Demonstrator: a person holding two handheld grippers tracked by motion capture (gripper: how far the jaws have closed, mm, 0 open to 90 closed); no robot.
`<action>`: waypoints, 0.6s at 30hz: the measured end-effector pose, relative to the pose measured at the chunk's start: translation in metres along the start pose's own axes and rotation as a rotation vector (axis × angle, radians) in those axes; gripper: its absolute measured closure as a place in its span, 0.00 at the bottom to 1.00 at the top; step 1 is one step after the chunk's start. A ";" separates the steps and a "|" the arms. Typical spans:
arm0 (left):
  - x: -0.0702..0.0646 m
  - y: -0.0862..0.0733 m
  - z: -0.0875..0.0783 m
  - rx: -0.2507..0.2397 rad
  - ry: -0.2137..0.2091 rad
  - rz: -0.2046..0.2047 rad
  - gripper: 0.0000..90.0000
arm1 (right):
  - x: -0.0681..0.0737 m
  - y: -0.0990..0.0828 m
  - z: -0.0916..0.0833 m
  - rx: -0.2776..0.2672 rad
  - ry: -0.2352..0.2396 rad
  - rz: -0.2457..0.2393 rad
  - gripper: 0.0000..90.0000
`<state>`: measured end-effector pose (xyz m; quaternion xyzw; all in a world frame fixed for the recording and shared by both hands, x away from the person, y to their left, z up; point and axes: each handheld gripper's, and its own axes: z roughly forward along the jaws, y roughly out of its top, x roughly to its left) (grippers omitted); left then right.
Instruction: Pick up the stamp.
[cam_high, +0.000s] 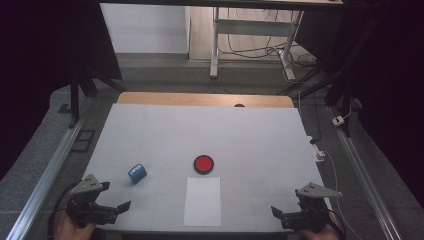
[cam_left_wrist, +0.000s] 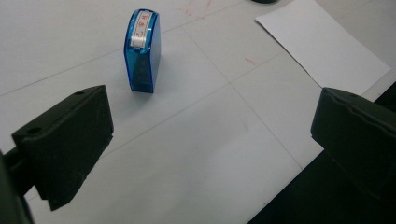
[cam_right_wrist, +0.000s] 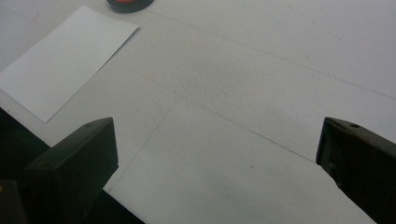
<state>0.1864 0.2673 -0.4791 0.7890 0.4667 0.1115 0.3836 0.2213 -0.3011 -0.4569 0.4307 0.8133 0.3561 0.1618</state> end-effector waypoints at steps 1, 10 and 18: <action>0.000 0.001 0.000 -0.003 -0.001 0.001 0.00 | 0.000 0.000 0.000 0.001 0.000 -0.001 0.00; 0.005 0.007 0.004 -0.027 -0.027 0.007 0.00 | 0.000 0.000 0.000 0.002 0.002 0.002 0.00; 0.009 0.014 0.014 -0.037 -0.052 0.044 0.00 | 0.000 0.000 0.000 0.004 0.004 -0.001 0.00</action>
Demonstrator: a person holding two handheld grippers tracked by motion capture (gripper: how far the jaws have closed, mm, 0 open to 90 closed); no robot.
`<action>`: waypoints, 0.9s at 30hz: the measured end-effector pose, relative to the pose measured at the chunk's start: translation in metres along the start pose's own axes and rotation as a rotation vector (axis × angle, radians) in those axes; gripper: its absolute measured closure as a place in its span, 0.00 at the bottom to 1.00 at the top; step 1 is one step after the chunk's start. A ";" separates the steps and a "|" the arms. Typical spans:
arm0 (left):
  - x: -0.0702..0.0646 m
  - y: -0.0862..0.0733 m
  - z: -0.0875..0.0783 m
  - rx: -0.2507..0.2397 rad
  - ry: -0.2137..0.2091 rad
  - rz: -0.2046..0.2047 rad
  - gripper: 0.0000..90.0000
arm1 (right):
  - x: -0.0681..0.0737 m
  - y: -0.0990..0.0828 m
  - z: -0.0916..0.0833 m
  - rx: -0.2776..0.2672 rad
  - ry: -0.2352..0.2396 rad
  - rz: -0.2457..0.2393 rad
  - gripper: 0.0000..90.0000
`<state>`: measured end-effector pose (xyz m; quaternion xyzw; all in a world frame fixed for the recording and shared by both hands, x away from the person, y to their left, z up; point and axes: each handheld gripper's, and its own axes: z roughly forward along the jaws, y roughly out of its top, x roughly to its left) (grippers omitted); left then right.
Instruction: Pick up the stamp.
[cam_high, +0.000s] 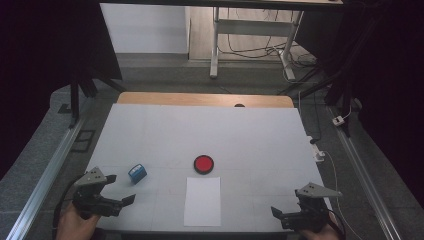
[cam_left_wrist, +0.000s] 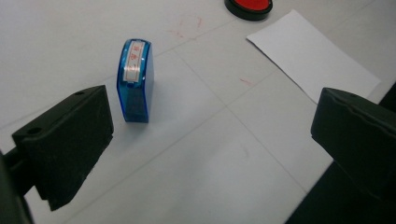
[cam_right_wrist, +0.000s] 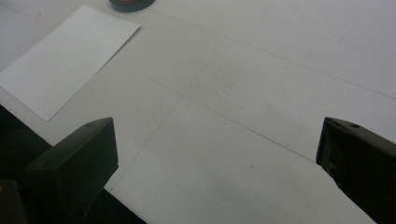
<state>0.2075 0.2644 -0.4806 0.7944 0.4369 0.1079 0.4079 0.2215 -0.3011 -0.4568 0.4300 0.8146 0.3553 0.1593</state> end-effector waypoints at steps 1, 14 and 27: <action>0.000 0.000 0.001 -0.004 0.008 0.011 0.00 | 0.000 0.000 0.000 0.000 0.000 0.000 0.00; 0.011 0.009 0.015 0.010 0.065 0.036 0.00 | 0.000 0.000 0.000 0.007 0.001 -0.005 0.00; 0.025 0.024 0.034 0.062 0.087 0.009 0.00 | 0.001 0.000 0.001 0.009 0.002 -0.010 0.00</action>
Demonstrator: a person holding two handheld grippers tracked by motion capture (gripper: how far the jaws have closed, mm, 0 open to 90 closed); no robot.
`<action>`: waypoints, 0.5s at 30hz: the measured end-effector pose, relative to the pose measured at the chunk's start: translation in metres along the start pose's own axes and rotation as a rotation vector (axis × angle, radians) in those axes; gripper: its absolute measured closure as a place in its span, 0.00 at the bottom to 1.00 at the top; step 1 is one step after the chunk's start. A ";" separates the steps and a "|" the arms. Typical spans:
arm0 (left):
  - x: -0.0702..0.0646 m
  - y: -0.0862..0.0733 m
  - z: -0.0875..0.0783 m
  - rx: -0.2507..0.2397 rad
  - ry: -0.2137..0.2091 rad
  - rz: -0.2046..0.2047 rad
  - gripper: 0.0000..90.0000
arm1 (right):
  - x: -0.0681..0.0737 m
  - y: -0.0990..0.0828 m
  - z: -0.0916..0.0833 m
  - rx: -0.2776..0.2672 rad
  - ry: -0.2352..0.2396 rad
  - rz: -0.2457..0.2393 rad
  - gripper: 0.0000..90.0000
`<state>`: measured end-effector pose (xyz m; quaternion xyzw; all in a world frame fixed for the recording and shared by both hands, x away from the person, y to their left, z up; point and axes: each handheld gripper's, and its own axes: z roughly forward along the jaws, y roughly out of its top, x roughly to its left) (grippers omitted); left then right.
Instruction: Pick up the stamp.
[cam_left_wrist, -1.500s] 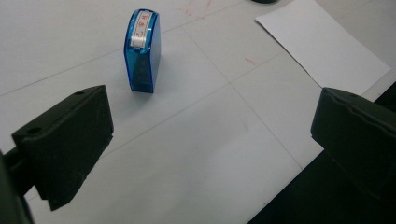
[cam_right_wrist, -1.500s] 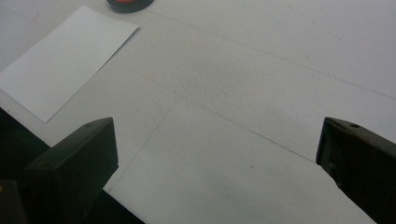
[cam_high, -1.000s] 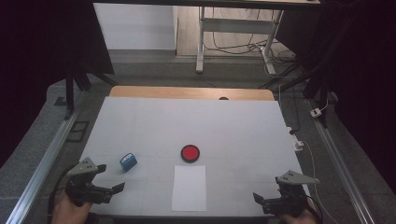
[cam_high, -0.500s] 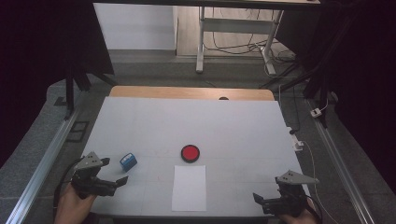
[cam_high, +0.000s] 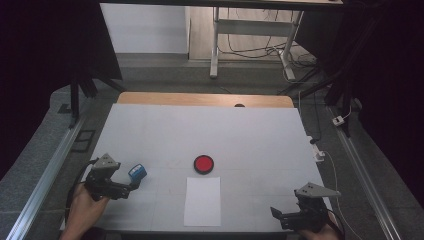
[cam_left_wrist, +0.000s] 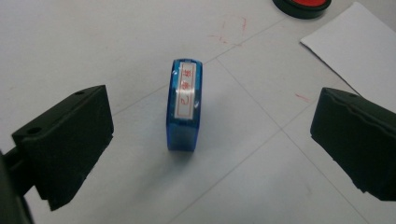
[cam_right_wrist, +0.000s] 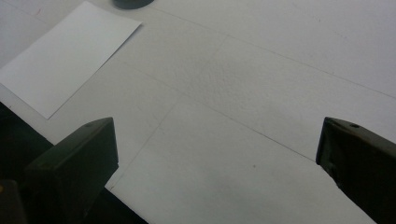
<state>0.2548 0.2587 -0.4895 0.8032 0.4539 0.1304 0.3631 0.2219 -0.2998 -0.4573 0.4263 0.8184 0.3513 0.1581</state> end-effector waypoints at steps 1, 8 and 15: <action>0.001 0.001 0.002 0.002 -0.001 0.000 0.00 | 0.000 0.000 0.000 0.000 0.000 0.000 0.00; 0.006 0.010 0.015 0.023 0.020 0.016 0.00 | 0.000 0.000 0.000 0.004 0.001 -0.007 0.00; 0.013 0.018 0.026 0.042 -0.001 0.028 0.00 | 0.000 0.000 0.001 0.009 0.001 -0.008 0.00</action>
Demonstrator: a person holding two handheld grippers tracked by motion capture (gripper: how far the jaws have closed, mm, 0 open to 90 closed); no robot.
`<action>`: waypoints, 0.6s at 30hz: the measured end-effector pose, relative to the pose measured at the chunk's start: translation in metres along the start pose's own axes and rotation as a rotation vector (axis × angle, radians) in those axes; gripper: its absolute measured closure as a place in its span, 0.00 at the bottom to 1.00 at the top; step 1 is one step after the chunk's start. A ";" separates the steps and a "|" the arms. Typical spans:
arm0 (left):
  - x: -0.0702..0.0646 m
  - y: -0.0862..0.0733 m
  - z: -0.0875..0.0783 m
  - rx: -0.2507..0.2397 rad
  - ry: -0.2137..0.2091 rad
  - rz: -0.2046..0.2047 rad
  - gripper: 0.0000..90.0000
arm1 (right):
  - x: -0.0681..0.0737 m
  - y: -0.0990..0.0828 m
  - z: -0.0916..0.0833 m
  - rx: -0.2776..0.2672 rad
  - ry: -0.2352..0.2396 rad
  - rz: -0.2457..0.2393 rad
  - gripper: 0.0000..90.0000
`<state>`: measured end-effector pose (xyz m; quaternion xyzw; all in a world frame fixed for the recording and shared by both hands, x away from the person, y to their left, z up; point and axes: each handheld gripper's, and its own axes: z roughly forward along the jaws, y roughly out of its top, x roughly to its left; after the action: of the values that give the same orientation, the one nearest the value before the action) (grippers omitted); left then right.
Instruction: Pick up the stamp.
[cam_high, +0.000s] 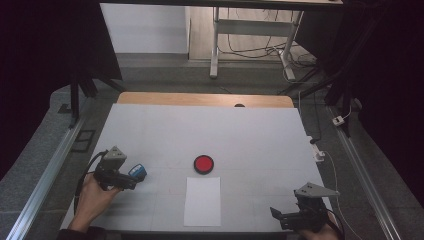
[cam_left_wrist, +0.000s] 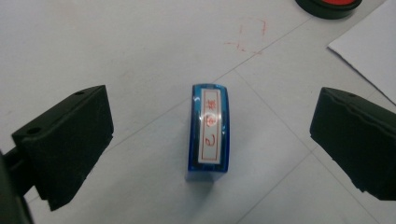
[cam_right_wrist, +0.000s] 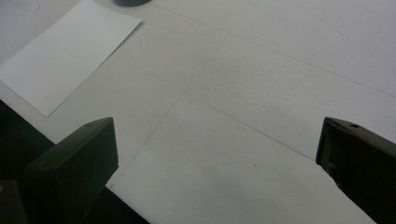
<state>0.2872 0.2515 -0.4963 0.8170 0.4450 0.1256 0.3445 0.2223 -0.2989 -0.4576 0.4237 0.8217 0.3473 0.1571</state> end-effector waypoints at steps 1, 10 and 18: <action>0.001 0.001 0.001 0.005 -0.003 0.005 0.00 | 0.000 0.000 0.000 0.001 0.000 0.000 0.00; 0.003 0.000 0.005 0.071 0.005 0.045 0.27 | 0.000 0.000 0.000 0.000 0.004 -0.002 0.00; 0.006 -0.001 0.002 0.093 -0.008 0.037 0.58 | 0.000 0.000 0.000 0.001 0.006 -0.004 0.00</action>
<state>0.2906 0.2555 -0.4995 0.8407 0.4339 0.1078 0.3054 0.2224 -0.2986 -0.4579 0.4212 0.8231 0.3479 0.1550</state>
